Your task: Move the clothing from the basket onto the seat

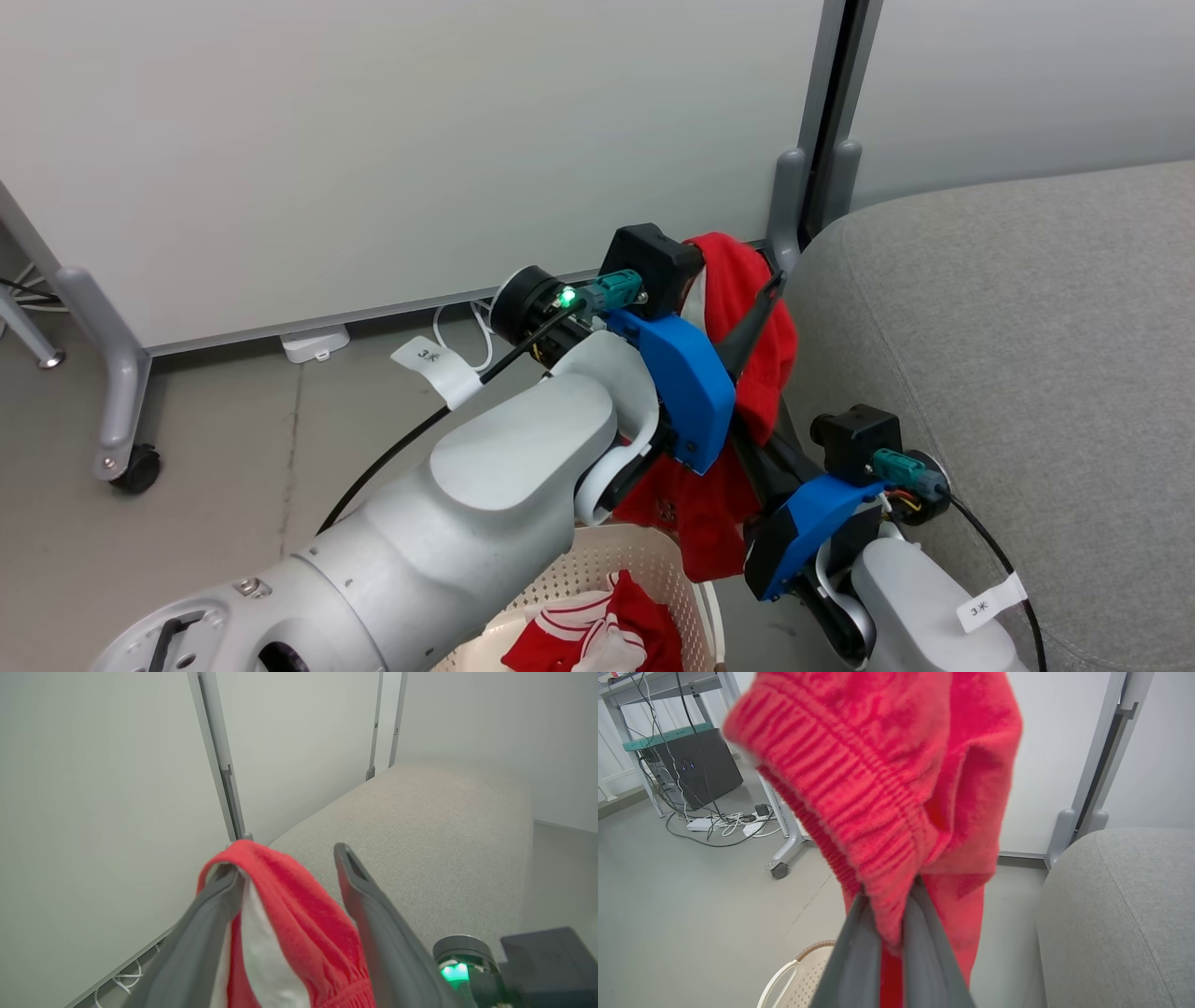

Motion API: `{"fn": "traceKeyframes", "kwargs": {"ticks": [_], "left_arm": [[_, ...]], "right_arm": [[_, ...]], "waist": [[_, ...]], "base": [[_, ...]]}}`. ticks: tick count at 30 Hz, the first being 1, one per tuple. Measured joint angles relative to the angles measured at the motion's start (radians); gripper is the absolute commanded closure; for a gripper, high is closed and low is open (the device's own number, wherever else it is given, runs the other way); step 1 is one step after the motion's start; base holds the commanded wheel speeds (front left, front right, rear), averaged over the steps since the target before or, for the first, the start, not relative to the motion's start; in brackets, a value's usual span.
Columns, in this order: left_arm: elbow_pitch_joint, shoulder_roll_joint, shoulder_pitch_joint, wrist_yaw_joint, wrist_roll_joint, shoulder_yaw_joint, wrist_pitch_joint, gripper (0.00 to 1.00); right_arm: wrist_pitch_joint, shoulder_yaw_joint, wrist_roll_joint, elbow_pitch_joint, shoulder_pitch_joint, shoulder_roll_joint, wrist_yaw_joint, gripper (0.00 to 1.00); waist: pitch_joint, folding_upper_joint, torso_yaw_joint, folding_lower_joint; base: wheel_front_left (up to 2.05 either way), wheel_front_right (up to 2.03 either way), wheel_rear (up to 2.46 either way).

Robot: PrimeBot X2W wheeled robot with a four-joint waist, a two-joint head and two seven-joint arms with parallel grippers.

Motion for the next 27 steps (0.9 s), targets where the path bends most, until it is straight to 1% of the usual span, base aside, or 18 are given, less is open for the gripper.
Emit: {"fn": "traceKeyframes", "kwargs": {"ticks": [7,13,16,19,23,27], "left_arm": [[0.021,0.0,0.015,-0.002,-0.006,-0.002,-0.011,0.0],[0.057,0.002,0.058,-0.006,-0.008,-0.001,-0.067,0.0],[0.062,0.015,0.09,-0.009,-0.007,0.003,-0.095,0.0],[0.054,0.036,0.122,-0.008,0.002,0.015,-0.116,0.0],[0.016,0.078,0.177,0.004,0.022,0.052,-0.129,0.0],[-0.083,0.137,0.251,0.018,0.079,0.143,-0.132,0.0]], "right_arm": [[-0.002,-0.007,0.0,0.005,0.0,0.0,0.0,1.0],[-0.005,-0.029,-0.007,0.007,0.0,0.0,0.0,1.0],[-0.006,-0.047,-0.02,0.008,0.0,0.0,0.0,1.0],[-0.006,-0.067,-0.03,0.007,0.0,0.0,0.0,1.0],[-0.008,-0.087,-0.045,0.001,0.0,0.0,0.0,1.0],[-0.009,-0.106,-0.05,-0.018,0.001,0.0,0.0,1.0]], "waist": [[0.002,0.0,0.002,0.0],[0.003,0.0,0.0,0.0],[0.003,0.0,-0.001,0.0],[0.004,0.0,-0.004,0.0],[0.005,0.0,-0.014,0.0],[0.009,0.0,-0.036,0.0]], "base": [[0.0,0.0,0.0],[0.0,0.0,0.0],[0.0,0.0,0.0],[0.0,0.0,0.0],[0.0,0.0,0.0],[0.0,0.0,0.0]]}}
